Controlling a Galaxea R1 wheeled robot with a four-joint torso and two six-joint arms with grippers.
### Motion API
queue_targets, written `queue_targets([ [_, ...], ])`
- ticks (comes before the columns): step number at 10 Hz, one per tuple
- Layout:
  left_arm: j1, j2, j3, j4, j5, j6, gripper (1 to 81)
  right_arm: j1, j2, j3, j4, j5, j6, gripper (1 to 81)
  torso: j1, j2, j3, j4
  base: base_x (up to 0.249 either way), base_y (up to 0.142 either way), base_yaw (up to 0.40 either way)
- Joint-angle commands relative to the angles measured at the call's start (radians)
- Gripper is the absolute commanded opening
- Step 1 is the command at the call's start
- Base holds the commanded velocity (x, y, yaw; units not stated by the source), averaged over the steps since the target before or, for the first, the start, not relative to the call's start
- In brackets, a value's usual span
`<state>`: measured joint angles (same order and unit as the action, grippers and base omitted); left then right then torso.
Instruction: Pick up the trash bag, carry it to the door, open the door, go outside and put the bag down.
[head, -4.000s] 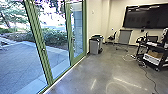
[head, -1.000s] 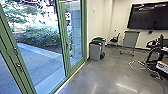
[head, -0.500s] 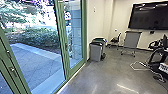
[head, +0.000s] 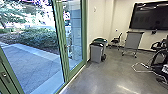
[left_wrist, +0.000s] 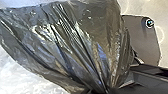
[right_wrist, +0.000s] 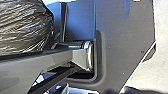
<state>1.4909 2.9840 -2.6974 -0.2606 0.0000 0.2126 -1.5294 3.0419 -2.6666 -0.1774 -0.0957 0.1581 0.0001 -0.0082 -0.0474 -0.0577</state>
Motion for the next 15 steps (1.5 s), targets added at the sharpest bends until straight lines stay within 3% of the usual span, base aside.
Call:
queue_targets([
  [1, -0.042, 0.000, 0.002, 0.011, 0.055, 0.008, 1.0, 0.045, 0.008, 0.001, -0.008, -0.053, 0.000, 81.1, 0.000, 0.000, 0.000, 0.000, 0.178, 0.000, 0.000],
  [15, -0.042, 0.004, 0.002, 0.011, 0.055, 0.008, 1.0, 0.048, 0.011, -0.001, -0.008, -0.056, 0.000, 81.1, 0.000, 0.000, 0.000, 0.000, 0.177, -0.061, 0.000],
])
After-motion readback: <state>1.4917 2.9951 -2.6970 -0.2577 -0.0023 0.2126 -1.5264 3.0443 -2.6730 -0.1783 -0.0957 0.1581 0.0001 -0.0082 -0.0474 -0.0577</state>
